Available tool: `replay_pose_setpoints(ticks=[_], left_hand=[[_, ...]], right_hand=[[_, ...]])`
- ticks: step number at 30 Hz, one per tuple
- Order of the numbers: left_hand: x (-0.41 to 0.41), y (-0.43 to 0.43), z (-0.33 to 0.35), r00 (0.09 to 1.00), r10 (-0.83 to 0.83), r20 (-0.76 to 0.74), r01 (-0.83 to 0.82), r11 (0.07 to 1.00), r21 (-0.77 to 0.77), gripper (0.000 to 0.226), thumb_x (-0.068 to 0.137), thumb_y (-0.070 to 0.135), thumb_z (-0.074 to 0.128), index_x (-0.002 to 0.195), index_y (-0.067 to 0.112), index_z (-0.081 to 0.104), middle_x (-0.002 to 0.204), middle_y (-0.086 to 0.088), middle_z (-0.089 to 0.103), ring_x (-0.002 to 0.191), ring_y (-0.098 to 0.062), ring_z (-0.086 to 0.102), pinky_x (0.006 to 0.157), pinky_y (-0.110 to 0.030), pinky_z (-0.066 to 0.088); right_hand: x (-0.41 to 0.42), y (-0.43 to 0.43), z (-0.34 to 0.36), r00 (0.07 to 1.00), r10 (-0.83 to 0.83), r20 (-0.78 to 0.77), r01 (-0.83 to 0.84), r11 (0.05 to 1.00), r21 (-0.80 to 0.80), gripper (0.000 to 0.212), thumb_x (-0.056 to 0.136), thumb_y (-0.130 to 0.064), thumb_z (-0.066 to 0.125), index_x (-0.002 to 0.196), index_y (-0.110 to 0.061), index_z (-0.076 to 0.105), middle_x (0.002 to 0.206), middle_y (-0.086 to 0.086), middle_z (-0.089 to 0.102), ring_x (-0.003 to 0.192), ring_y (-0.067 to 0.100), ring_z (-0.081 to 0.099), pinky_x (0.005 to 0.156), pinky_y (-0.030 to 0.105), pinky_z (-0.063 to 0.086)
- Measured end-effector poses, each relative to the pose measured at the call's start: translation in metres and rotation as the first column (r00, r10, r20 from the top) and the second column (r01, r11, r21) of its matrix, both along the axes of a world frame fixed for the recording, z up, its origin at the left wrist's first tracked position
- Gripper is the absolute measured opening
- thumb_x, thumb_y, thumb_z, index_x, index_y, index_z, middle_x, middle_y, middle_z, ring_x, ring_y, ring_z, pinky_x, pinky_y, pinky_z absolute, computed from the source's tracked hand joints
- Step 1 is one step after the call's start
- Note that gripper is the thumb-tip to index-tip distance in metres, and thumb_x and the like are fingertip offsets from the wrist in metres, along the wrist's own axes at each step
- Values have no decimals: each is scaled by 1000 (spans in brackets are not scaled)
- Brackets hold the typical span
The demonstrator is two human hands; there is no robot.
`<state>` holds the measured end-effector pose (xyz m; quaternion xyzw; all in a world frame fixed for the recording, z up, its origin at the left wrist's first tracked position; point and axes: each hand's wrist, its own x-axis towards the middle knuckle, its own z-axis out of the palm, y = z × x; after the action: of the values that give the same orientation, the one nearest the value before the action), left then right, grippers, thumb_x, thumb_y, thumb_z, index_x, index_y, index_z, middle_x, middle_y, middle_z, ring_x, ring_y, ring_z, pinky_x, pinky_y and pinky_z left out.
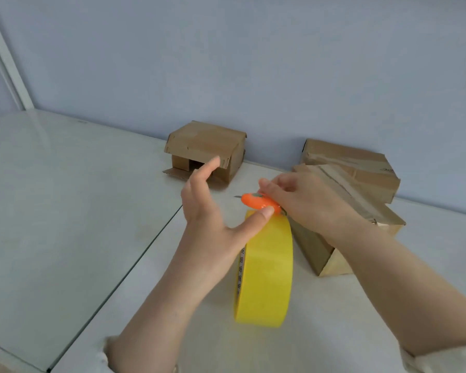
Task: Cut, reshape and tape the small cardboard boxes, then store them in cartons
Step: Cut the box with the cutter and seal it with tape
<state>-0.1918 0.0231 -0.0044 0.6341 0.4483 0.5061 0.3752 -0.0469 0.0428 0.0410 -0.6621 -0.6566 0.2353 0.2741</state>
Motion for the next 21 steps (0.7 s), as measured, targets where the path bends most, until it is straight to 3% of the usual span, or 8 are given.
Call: replay_pose_setpoints(ticks=[3,5,7,11,14,17,19,21], left_hand=[[6,4,14,955,68,-287,-26,989,149,27,82,41,63,107,38,57,145,4,26,137,-1,10,89,5,10],[3,13,22,881,59,-470,11,989,146,23,89,34,54,104,24,67,145,-1,33,136,-7,14,88,-4,13],[1,21,33,815,4,-580,65,993,97,28,93,34,49,105,18,69,137,-4,46,132,-14,29,83,-16,21],[14,23,51,794,-40,-606,103,992,70,23,92,38,48,92,25,67,104,7,58,108,-12,51,74,-19,31],[46,15,60,825,-38,-564,123,986,113,23,90,46,46,108,38,59,121,16,53,112,-1,45,85,-19,31],[90,15,55,767,-57,-639,151,984,93,39,94,46,42,130,33,46,138,13,41,125,-3,37,90,-18,29],[112,20,50,761,-70,-645,150,986,70,46,95,45,41,138,29,37,145,8,33,134,-6,30,99,-19,24],[126,27,48,789,-78,-610,129,991,40,48,95,44,41,140,27,37,146,7,34,133,-6,30,96,-16,23]], right_hand=[[24,-9,0,990,-39,133,4,966,258,31,95,-41,46,90,-24,71,95,-6,67,92,11,57,71,15,37],[52,-28,4,995,-77,65,33,861,507,29,93,-42,51,105,-25,71,111,-17,64,105,-3,53,82,6,36],[84,-46,-3,990,-117,83,46,807,588,35,90,-50,51,112,-29,67,119,-24,59,120,-8,44,92,9,35],[124,-49,-39,966,-1,258,-119,885,450,53,87,-63,39,129,-33,52,141,-22,38,138,-1,21,108,11,21],[135,-47,-49,940,105,326,-213,925,316,56,86,-68,26,138,-46,23,149,-30,19,142,0,10,105,23,27],[141,-44,-48,908,95,408,-257,896,362,67,85,-68,26,143,-34,32,150,-17,29,134,12,37,93,33,45],[147,-43,-49,922,153,355,-294,875,385,68,86,-68,28,140,-29,40,146,-12,38,127,9,43,90,26,46],[165,-53,-43,946,248,207,-310,880,361,54,88,-57,41,136,-32,45,143,-17,42,127,-2,40,96,17,42]])
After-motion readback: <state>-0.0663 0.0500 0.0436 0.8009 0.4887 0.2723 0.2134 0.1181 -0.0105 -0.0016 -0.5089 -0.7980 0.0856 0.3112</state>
